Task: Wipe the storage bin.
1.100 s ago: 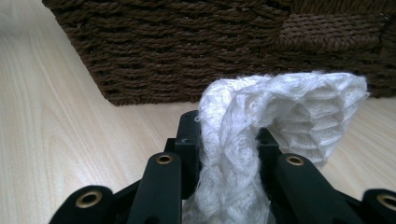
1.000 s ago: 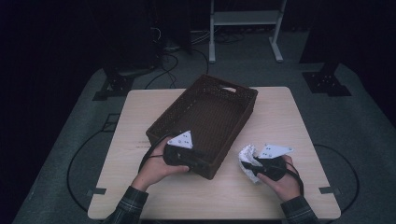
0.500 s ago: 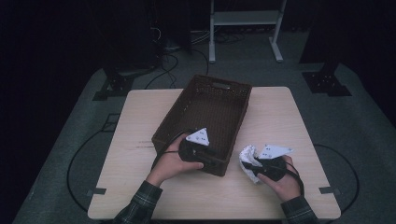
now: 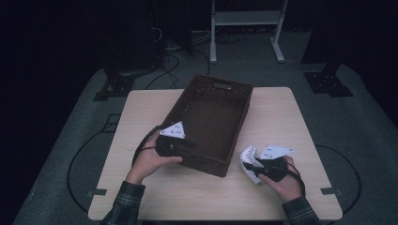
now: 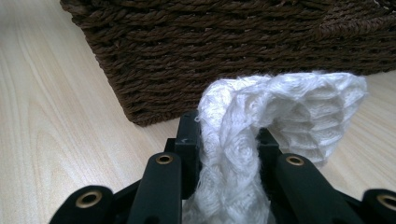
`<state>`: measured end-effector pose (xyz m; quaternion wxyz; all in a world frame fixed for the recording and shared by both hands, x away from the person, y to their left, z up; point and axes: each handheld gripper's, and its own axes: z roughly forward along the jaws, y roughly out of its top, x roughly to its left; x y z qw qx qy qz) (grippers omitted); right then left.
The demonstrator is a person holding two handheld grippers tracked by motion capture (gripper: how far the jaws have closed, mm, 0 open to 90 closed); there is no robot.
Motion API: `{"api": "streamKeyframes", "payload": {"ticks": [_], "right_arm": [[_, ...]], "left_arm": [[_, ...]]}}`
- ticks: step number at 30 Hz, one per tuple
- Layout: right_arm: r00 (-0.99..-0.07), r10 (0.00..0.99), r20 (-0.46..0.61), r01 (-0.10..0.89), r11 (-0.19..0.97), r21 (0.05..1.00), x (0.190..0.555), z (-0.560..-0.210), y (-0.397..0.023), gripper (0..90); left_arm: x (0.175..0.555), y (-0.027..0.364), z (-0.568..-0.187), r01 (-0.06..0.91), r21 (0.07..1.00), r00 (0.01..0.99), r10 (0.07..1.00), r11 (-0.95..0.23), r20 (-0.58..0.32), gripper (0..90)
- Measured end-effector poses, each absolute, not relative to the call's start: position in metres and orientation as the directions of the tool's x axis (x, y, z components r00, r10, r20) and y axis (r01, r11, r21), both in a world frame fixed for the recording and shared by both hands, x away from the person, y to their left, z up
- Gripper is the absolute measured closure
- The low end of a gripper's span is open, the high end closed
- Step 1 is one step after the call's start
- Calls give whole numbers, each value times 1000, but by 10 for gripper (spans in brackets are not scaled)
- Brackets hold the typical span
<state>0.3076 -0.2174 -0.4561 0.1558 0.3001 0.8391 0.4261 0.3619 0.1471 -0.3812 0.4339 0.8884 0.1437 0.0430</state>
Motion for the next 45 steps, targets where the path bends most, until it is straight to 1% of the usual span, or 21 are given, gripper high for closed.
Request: {"api": "streamKeyframes", "payload": {"ticks": [7,12,18,21,26,29,33,40,45], "right_arm": [[-771,637,-6,371,456,809,308,-456,-217,706],[-770,638,-6,373,457,808,308,-457,-217,706],[-770,638,-6,373,459,806,308,-457,-217,706],[-770,637,-7,372,458,807,308,-457,-218,707],[-769,639,-6,373,456,808,308,-457,-218,706],[-769,639,-8,371,457,809,308,-457,-218,706],[-766,643,-8,372,454,810,308,-456,-218,706],[-753,658,-17,372,446,814,307,-453,-222,706],[-733,680,-20,379,433,818,306,-452,-234,706]], "left_arm": [[368,187,-379,239,785,937,349,-572,-31,470],[373,209,-382,265,791,920,389,-551,-37,469],[379,223,-389,288,792,912,406,-539,-55,470],[381,227,-391,284,805,915,397,-522,-65,474],[381,228,-394,262,807,920,389,-530,-43,485],[380,225,-395,262,796,918,395,-545,-31,528],[376,220,-394,272,790,928,368,-550,-63,565],[370,199,-395,255,776,947,311,-578,-79,622],[369,183,-399,256,787,953,283,-562,-108,663]]}}
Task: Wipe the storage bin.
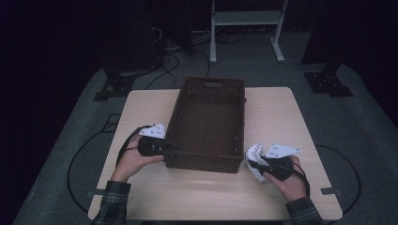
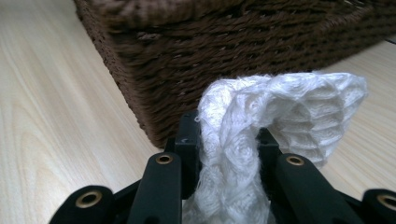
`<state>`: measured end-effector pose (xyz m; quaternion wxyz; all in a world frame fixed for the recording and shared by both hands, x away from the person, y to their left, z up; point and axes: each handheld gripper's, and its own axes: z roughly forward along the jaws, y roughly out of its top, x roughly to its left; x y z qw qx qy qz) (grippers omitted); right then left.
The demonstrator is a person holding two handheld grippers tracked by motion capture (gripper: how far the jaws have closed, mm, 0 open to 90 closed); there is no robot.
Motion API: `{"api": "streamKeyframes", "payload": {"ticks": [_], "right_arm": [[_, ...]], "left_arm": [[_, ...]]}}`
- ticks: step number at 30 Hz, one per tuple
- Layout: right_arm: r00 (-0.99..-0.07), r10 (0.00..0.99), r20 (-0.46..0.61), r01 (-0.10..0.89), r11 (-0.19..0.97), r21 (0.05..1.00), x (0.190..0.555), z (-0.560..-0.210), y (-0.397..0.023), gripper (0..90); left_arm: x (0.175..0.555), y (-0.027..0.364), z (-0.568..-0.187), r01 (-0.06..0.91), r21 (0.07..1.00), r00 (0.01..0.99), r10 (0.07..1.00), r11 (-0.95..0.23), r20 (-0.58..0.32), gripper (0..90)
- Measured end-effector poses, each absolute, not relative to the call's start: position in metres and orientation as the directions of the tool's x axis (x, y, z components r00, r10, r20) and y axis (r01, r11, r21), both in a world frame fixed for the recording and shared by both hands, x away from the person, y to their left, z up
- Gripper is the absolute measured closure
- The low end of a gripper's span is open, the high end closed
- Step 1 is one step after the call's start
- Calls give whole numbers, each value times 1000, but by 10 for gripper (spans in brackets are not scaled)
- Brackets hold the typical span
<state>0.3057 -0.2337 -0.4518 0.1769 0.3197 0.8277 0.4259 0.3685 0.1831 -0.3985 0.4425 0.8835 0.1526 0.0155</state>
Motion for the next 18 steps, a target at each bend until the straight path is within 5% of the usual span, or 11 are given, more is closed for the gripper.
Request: {"api": "streamKeyframes", "payload": {"ticks": [18], "right_arm": [[-696,717,-32,357,385,851,289,-440,-252,705]], "left_arm": [[360,130,-405,255,795,954,278,-550,-114,719]]}}
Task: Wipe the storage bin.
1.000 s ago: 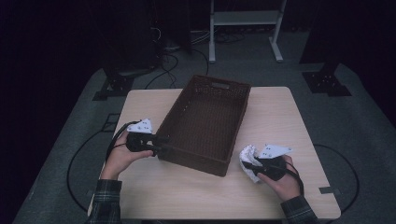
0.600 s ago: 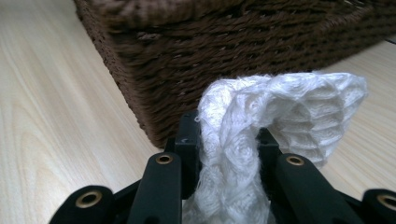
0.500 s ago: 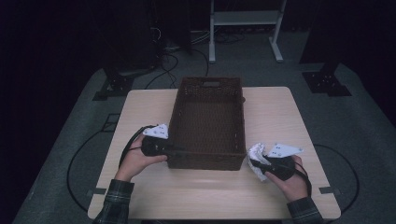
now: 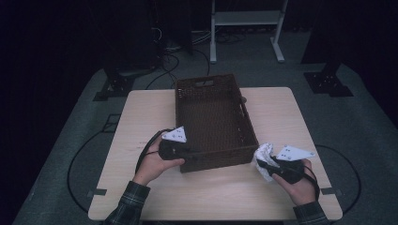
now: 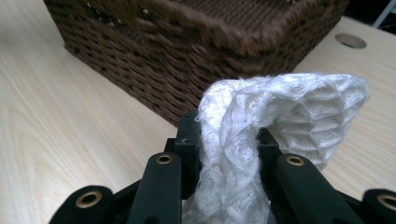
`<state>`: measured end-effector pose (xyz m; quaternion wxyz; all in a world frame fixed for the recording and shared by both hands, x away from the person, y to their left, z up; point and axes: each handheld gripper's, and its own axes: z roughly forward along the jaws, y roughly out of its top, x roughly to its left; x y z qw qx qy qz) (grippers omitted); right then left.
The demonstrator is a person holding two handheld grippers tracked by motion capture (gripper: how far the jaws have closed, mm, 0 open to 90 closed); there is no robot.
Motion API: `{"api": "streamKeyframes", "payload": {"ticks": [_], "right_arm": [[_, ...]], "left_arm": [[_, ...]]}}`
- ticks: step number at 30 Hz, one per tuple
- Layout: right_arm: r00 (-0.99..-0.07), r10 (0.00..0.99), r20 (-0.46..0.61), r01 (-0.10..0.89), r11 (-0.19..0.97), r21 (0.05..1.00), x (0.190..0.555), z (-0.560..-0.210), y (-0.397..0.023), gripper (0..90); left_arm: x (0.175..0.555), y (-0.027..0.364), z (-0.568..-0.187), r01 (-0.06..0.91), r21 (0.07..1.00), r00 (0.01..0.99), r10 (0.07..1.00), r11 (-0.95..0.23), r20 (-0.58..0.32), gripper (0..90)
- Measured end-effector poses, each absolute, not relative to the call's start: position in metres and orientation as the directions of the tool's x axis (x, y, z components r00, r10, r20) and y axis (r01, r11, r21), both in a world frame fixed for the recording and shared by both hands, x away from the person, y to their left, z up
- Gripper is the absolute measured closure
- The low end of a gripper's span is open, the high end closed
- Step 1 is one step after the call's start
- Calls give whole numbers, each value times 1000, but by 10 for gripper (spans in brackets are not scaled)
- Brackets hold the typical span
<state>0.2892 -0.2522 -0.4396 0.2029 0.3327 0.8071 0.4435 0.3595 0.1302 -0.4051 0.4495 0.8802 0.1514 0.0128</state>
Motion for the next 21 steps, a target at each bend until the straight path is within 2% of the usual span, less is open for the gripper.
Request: {"api": "streamKeyframes", "payload": {"ticks": [8,21], "right_arm": [[-694,719,-50,327,377,867,285,-433,-251,704],[-698,714,-60,282,351,893,281,-417,-245,700]], "left_arm": [[355,114,-406,230,811,959,266,-538,-95,770],[357,124,-409,266,812,952,275,-519,-135,733]]}}
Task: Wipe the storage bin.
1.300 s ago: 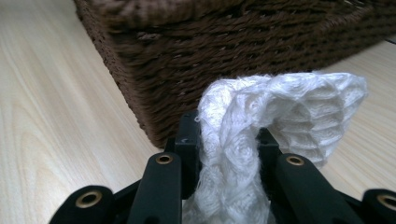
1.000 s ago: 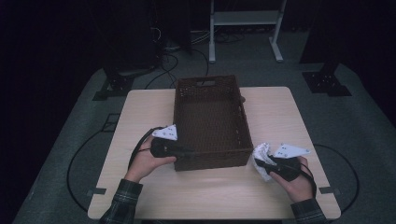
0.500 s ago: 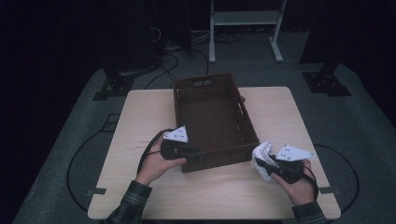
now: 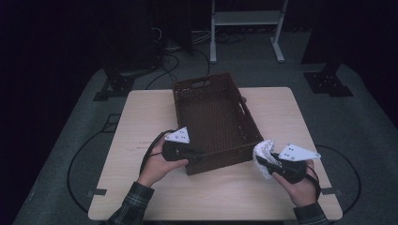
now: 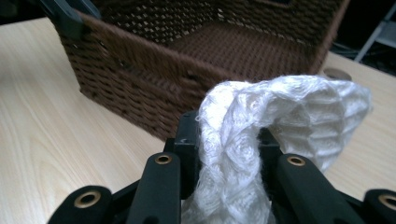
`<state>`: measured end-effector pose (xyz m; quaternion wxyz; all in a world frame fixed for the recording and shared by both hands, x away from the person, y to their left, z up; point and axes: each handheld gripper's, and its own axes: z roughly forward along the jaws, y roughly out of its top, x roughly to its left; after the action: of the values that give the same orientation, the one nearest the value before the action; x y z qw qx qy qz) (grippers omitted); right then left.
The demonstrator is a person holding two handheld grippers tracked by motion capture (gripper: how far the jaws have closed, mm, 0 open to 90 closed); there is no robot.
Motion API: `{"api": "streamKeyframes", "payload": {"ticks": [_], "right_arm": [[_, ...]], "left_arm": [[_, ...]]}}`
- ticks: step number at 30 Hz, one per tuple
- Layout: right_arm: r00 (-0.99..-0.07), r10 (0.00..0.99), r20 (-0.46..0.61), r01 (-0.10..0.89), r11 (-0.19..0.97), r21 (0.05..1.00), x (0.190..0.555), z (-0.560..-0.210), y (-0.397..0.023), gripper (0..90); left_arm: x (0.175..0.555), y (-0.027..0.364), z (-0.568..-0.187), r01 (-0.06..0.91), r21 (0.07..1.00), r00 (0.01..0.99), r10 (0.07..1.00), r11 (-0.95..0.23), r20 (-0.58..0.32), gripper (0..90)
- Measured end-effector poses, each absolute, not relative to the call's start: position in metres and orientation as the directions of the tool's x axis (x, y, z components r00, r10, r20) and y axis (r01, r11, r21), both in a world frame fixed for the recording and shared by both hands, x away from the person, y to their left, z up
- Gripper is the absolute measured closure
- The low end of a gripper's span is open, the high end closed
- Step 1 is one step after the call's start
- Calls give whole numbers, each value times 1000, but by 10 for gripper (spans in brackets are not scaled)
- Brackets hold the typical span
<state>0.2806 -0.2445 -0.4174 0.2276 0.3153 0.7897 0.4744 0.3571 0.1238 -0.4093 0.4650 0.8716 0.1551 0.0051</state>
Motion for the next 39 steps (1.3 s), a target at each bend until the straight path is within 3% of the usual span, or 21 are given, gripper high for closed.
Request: {"api": "streamKeyframes", "payload": {"ticks": [11,39], "right_arm": [[-716,693,-85,234,353,906,278,-404,-231,704],[-731,683,-6,406,442,799,313,-460,-218,721]], "left_arm": [[357,125,-412,267,813,953,270,-518,-141,735],[357,125,-411,258,804,958,253,-535,-139,728]]}}
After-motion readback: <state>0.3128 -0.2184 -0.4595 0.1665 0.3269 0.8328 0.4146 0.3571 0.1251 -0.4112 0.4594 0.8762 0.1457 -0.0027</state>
